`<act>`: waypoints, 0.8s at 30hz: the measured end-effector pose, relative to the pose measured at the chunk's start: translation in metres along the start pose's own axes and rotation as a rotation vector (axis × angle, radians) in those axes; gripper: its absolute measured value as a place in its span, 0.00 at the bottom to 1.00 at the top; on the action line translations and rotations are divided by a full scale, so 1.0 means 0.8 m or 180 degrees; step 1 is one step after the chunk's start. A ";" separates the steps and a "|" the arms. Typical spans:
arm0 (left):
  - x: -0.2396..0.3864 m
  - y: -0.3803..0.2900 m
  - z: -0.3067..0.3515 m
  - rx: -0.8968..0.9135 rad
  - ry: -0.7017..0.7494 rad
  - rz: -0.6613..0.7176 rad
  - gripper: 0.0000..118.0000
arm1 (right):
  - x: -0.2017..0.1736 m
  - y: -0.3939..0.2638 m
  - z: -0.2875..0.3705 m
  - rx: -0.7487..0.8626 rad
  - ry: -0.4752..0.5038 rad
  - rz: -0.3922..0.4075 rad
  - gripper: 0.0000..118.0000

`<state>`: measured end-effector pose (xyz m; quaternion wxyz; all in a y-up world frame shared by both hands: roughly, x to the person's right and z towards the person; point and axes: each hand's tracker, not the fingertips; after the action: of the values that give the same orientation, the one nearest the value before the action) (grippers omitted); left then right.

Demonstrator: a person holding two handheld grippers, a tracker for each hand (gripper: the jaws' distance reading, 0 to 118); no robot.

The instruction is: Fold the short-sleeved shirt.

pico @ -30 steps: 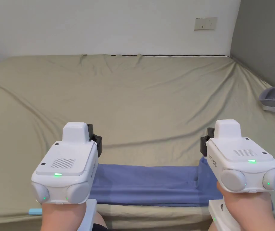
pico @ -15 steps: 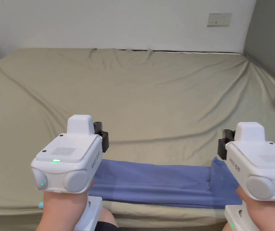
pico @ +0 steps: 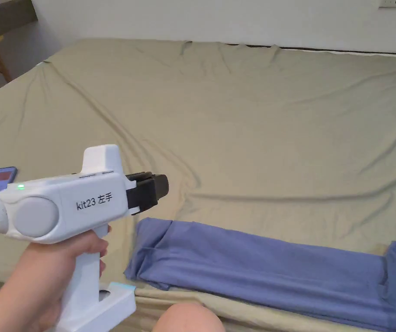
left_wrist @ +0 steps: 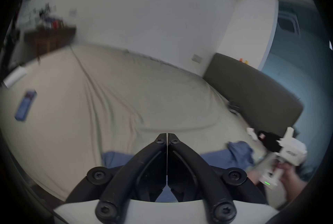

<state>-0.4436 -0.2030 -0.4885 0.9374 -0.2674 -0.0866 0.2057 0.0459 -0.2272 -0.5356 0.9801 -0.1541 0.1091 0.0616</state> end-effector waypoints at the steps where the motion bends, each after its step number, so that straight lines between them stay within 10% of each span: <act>1: -0.035 0.005 0.005 -0.0241 -0.0182 0.0155 0.00 | 0.000 0.001 0.001 0.0003 0.0002 0.0039 0.00; 5: -0.143 -0.007 0.003 -0.0664 -0.0694 0.0705 0.02 | 0.001 0.000 0.001 -0.0023 0.0028 0.0051 0.00; 9: -0.210 -0.034 -0.023 -0.0982 -0.1073 0.1428 1.00 | -0.004 -0.005 -0.001 -0.0102 0.0019 0.0103 0.00; 21: -0.242 -0.104 -0.160 -0.1292 -0.1909 0.2281 0.96 | -0.024 -0.005 -0.011 -0.0186 -0.0034 0.0345 0.00; 23: -0.224 -0.103 -0.164 -0.1203 -0.1860 0.2291 0.80 | -0.022 -0.005 -0.013 -0.0196 -0.0031 0.0338 0.00; 24: -0.220 -0.110 -0.174 -0.1345 -0.1581 0.2247 0.55 | -0.021 -0.005 -0.014 -0.0204 -0.0023 0.0335 0.00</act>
<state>-0.5346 -0.4115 -0.5677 0.6864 -0.4079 -0.2517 0.5469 0.0278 -0.2363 -0.5410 0.9704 -0.1793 0.1115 0.1171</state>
